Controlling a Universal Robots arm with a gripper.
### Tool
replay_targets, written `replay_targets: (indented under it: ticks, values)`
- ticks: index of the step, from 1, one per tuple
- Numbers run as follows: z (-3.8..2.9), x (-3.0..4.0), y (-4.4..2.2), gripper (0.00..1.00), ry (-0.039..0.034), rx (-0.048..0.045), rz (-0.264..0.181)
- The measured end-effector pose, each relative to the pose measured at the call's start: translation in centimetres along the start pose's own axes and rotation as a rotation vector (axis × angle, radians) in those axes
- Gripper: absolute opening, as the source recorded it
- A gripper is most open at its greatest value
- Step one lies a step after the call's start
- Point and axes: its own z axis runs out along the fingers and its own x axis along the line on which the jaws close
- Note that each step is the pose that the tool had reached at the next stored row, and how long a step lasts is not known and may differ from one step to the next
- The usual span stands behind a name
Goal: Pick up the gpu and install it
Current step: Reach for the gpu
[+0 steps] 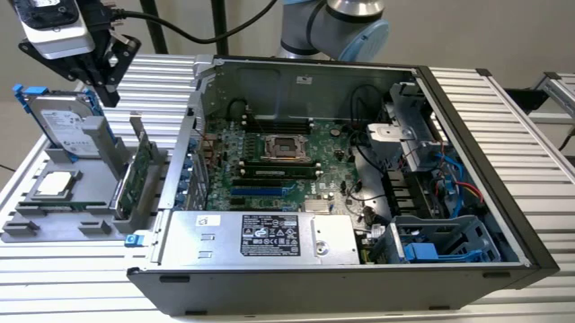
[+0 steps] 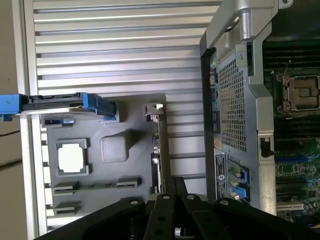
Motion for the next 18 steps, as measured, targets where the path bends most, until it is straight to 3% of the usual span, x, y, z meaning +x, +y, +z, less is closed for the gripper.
replay_targets:
  ticks: [10, 18]
  values:
    - [-0.02, 0.52, -0.07, 0.0, 0.0038, -0.0021, -0.073]
    - [-0.04, 1.0, -0.11, 0.0, 0.0041, -0.0023, -0.079]
